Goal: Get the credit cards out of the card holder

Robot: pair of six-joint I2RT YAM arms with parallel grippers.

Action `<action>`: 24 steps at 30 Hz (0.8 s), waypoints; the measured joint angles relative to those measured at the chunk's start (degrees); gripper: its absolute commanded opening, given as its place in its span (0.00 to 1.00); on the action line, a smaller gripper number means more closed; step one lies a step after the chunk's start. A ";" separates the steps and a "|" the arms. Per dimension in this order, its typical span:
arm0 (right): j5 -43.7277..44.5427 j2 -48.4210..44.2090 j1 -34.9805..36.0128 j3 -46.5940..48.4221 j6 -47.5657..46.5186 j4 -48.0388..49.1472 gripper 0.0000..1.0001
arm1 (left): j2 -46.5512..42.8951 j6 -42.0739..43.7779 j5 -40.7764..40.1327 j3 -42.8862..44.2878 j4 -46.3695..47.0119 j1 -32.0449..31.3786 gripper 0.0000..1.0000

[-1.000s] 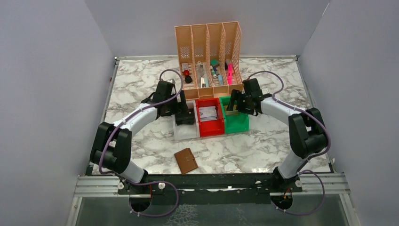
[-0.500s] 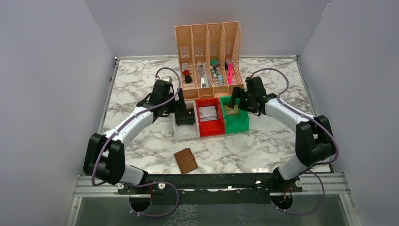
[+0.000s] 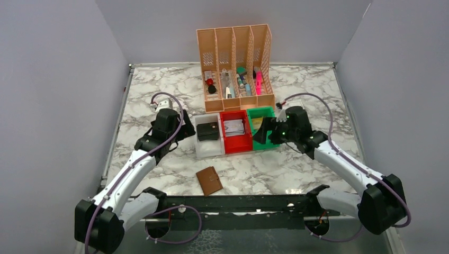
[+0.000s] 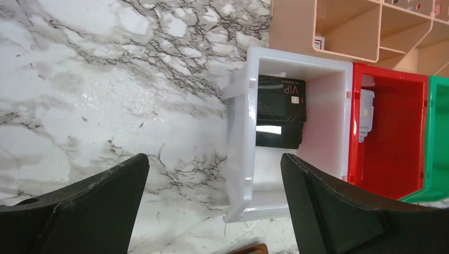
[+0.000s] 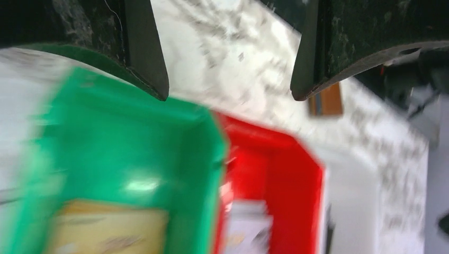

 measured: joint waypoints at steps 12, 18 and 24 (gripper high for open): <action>-0.55 3.48 29.29 -3.65 7.28 7.19 0.77 | -9.64 -5.22 -1.40 -4.61 -3.10 0.00 0.99; 0.72 11.80 37.81 -5.40 13.16 14.45 0.74 | -10.80 -7.80 0.70 -7.89 -3.15 0.00 0.99; 0.66 19.87 39.80 -5.86 17.57 20.74 0.71 | -14.10 -11.39 4.94 -12.96 -3.80 0.00 0.99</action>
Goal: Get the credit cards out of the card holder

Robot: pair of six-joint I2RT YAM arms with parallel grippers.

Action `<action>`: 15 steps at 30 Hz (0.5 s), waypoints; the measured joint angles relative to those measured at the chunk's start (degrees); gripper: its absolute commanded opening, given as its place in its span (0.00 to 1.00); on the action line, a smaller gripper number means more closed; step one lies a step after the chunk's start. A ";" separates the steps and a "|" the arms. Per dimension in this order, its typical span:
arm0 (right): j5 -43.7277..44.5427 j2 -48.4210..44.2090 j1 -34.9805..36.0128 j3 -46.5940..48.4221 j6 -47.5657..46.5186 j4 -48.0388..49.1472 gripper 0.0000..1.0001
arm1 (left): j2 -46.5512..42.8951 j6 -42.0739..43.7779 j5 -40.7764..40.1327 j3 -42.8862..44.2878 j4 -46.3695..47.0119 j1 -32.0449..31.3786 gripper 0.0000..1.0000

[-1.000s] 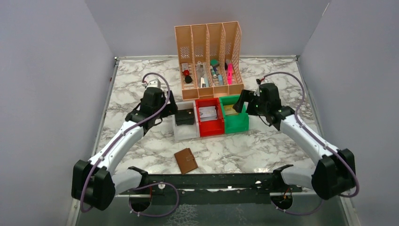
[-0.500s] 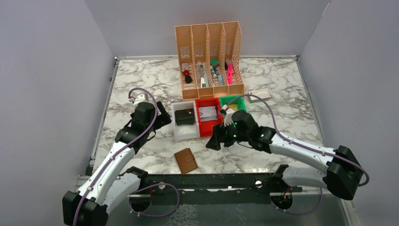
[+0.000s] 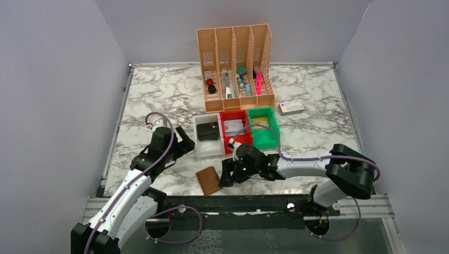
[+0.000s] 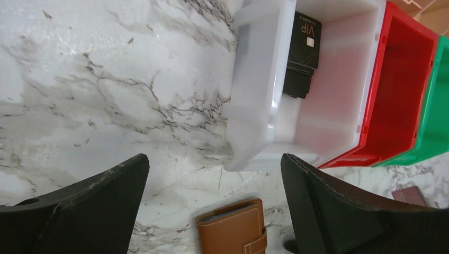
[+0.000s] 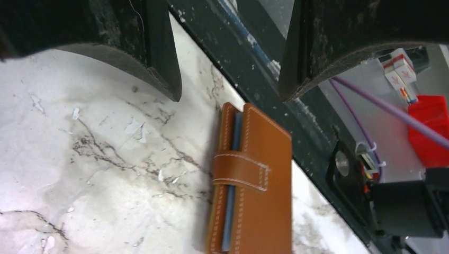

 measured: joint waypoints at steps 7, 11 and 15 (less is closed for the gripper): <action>0.11 5.49 0.22 1.31 3.28 4.00 0.64 | -5.33 -4.44 5.97 -5.35 -0.13 0.00 0.90; 0.48 7.23 0.24 1.84 5.29 6.01 0.58 | -5.73 -6.75 9.88 -7.96 -0.09 0.00 0.85; 1.29 8.37 0.85 1.86 7.26 8.09 0.54 | -5.49 -8.41 13.31 -10.12 0.15 -0.09 0.79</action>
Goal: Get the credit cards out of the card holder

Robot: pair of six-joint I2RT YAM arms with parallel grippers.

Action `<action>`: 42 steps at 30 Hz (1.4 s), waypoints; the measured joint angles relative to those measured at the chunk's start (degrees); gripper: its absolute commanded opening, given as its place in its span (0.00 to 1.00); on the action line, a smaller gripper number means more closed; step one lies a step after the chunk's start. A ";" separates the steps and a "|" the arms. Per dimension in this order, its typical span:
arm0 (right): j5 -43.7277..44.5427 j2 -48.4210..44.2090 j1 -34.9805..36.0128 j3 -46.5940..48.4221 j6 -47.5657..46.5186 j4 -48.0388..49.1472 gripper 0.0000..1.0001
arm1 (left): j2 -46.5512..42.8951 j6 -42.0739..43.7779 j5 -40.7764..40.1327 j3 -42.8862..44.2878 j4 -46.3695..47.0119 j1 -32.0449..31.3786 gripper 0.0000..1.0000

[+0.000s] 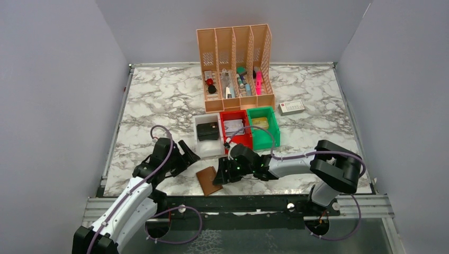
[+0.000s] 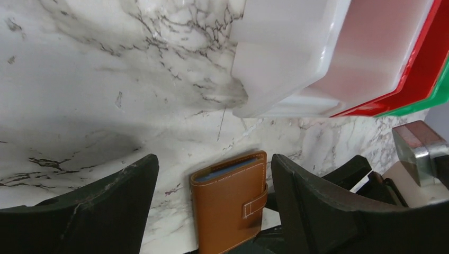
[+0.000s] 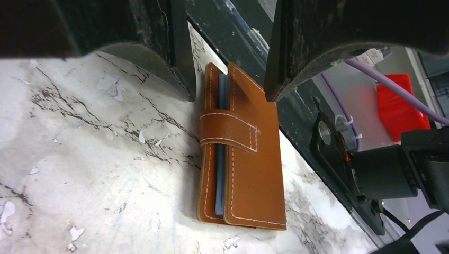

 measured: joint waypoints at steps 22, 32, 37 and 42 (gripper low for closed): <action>0.55 1.01 0.87 -4.09 9.18 8.48 0.09 | -1.05 -7.67 0.00 -8.22 10.16 -15.19 0.62; 15.21 -24.22 1.27 -5.33 2.08 -11.39 0.08 | -3.50 -6.34 -0.74 -6.71 9.49 -16.41 0.78; 25.11 -38.25 1.25 -3.39 -2.80 -30.95 0.09 | -1.36 -3.41 -1.66 -2.67 9.42 -16.41 0.81; 31.80 -38.69 1.25 2.64 -5.11 -47.89 0.09 | -0.83 -0.72 -2.62 -1.84 9.49 -16.41 0.88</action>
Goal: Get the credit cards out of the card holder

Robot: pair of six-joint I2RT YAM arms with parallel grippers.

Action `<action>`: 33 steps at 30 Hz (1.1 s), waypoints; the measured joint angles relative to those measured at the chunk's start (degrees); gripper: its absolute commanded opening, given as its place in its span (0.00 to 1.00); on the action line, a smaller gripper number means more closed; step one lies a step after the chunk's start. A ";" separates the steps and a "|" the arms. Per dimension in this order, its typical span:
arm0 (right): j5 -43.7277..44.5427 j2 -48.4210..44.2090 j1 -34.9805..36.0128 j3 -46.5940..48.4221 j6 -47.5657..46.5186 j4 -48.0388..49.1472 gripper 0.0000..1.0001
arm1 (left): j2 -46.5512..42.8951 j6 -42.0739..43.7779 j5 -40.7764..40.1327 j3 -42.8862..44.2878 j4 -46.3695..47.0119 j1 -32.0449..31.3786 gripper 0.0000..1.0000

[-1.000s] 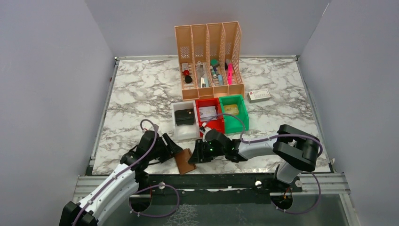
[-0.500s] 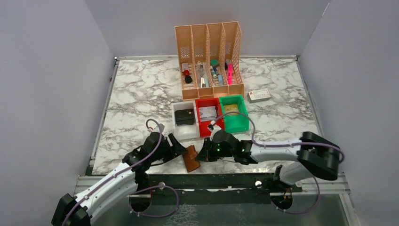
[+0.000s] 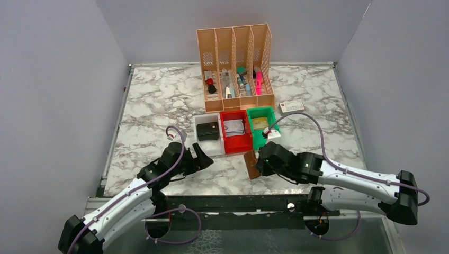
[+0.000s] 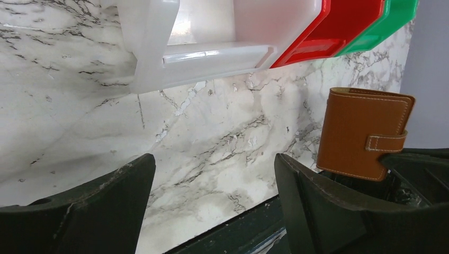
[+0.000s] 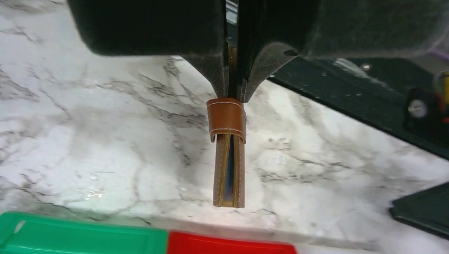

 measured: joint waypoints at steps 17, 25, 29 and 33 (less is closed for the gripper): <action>3.65 30.23 8.24 15.58 -4.42 -2.54 0.32 | -4.63 2.27 -4.70 -1.68 -2.97 0.00 0.99; -0.90 36.65 12.39 18.78 -5.38 2.86 0.39 | -8.15 1.36 -6.19 -1.86 -5.01 0.00 0.99; -1.81 32.54 12.50 15.96 -5.20 6.84 0.52 | -8.39 1.18 -6.54 -1.86 -5.46 0.00 0.99; 1.27 24.90 12.48 11.15 -3.61 7.32 0.59 | -8.72 -0.15 -7.41 -1.86 -5.57 0.00 0.99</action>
